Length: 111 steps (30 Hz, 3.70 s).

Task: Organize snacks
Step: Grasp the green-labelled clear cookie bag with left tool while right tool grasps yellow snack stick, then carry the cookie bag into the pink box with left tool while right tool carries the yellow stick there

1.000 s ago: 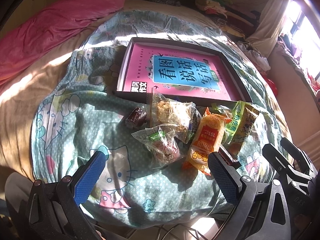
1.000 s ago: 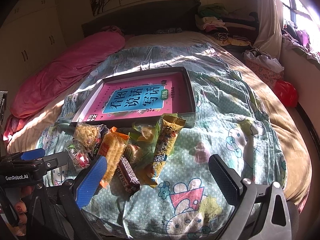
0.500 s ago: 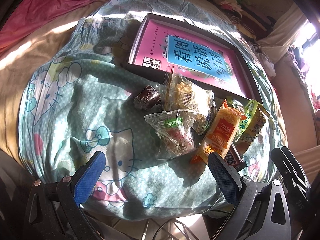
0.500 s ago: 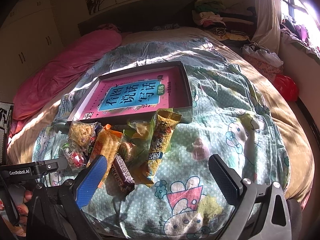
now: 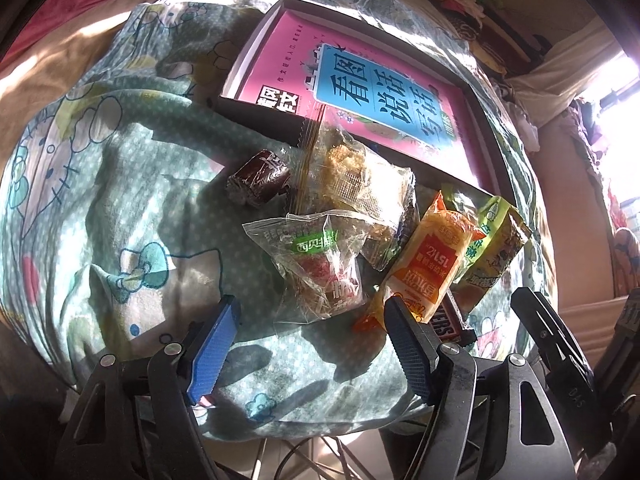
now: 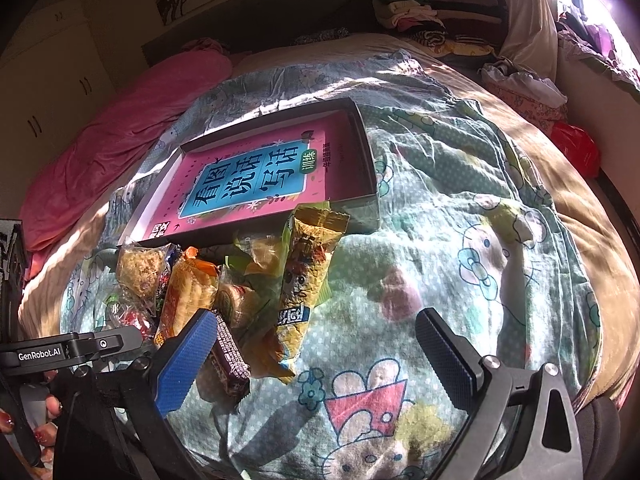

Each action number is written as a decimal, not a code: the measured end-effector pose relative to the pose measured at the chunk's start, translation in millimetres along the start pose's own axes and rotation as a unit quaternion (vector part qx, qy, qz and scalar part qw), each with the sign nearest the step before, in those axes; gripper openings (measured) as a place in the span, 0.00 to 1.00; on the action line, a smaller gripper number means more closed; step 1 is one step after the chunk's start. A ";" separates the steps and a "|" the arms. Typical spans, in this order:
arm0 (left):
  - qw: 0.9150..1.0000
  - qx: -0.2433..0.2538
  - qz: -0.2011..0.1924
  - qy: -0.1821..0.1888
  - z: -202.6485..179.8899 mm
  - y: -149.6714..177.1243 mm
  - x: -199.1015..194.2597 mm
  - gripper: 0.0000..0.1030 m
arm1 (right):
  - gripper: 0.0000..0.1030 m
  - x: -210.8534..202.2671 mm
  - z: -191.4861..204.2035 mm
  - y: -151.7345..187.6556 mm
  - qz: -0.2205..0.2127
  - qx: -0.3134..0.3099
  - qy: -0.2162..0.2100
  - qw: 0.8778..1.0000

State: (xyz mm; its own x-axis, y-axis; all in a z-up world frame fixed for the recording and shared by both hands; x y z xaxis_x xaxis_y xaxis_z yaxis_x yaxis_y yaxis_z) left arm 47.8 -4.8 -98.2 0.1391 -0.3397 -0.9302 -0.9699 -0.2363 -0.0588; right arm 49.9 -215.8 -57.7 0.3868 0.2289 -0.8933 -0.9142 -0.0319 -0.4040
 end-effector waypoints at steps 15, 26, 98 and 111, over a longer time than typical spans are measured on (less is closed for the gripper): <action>1.000 -0.004 0.012 0.016 0.2 -8.8 10.3 0.46 | 0.27 35.5 13.7 -0.4 0.051 -0.047 -0.049 0.996; 0.999 0.007 0.006 0.034 4.1 -6.3 0.2 0.41 | 0.19 18.7 7.3 -2.7 0.023 -0.045 -0.069 0.996; 0.997 0.019 -0.077 -0.021 8.7 -132.8 -20.6 0.41 | 0.18 16.2 -11.9 -115.1 -0.029 -0.003 -0.028 0.999; 0.997 0.033 -0.056 -0.039 3.6 -133.2 -0.9 0.41 | 0.19 39.2 -12.7 -112.3 -0.005 -0.009 -0.021 1.000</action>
State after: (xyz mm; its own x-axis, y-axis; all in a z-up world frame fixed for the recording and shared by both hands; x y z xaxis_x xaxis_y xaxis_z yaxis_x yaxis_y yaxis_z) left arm 176.1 30.3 -90.9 0.2334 -0.2413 -0.9420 -0.9606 -0.2078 -0.1848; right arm 169.3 -215.6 -49.8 0.3896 0.2706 -0.8803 -0.9081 -0.0464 -0.4161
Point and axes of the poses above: each gripper's, at about its wrist camera, not at the fingertips, and x roughly the way its jaws point, z to its left, y to its underside, the point moved 5 cm from there along x, roughly the way its jaws point, and after that the axes turned 13 degrees about z, right-handed, at the moved point
